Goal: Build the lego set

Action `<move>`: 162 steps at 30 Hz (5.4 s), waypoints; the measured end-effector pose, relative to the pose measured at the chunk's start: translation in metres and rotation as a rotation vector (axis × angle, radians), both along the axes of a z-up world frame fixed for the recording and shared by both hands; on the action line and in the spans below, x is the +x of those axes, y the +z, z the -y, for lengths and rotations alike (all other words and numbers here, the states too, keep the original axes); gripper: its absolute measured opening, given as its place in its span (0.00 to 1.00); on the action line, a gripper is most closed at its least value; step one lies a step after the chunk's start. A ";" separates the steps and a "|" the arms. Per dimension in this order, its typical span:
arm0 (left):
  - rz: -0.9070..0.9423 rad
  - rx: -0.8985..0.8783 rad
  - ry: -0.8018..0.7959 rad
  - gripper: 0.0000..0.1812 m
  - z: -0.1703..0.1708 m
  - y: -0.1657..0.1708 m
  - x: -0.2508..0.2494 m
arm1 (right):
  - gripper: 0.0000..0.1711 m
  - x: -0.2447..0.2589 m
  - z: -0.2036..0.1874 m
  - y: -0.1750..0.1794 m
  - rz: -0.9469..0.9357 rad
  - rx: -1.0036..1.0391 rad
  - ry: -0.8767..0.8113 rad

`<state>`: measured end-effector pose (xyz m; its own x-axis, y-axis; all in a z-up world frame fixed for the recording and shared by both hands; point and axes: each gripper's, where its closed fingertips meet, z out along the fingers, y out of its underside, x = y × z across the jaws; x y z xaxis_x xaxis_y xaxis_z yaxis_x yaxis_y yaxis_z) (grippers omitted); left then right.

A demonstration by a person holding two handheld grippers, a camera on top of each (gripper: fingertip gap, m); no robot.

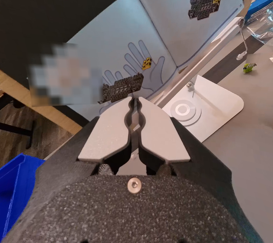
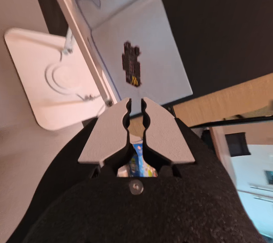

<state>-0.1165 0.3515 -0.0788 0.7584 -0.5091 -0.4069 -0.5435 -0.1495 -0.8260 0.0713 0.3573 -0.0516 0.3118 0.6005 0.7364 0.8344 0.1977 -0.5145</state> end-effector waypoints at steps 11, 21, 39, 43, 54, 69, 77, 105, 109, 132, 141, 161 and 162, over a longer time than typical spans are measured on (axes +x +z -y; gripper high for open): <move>0.043 0.046 -0.032 0.03 0.018 0.027 0.013 | 0.25 0.016 0.000 -0.020 0.397 0.392 0.199; -0.130 0.093 0.018 0.01 -0.014 0.021 0.002 | 0.18 0.002 -0.009 -0.030 0.518 0.404 0.241; -0.155 0.160 0.004 0.02 -0.010 0.024 0.006 | 0.01 0.008 -0.004 -0.036 0.521 0.247 0.202; -0.115 0.151 -0.010 0.03 -0.004 0.030 0.009 | 0.00 0.008 0.001 -0.035 0.376 0.053 0.185; -0.175 0.143 0.024 0.04 -0.011 0.025 0.006 | 0.00 0.011 0.003 -0.036 0.153 -0.360 0.134; -0.192 0.140 0.018 0.04 -0.010 0.020 0.003 | 0.00 0.009 0.004 -0.034 0.013 -0.678 0.084; -0.170 0.125 0.005 0.04 -0.010 0.020 0.004 | 0.00 0.007 0.004 -0.034 0.000 -0.724 0.073; -0.208 0.121 0.029 0.06 0.006 0.023 0.002 | 0.00 -0.072 0.042 0.014 0.143 -0.245 0.209; -0.253 0.162 0.037 0.05 -0.006 0.023 -0.005 | 0.03 -0.046 0.022 0.016 0.315 0.016 0.181; -0.325 0.336 0.038 0.02 -0.025 0.043 0.002 | 0.00 0.012 0.000 -0.020 0.462 0.368 0.205; -0.322 0.344 0.054 0.02 -0.020 0.042 -0.001 | 0.08 0.017 0.000 -0.030 0.484 0.306 0.195; -0.288 0.314 0.048 0.03 -0.015 0.036 -0.009 | 0.00 0.010 0.018 -0.016 0.196 -0.043 0.197; -0.286 0.312 0.047 0.03 -0.015 0.036 -0.009 | 0.00 0.009 0.021 -0.013 0.159 -0.089 0.199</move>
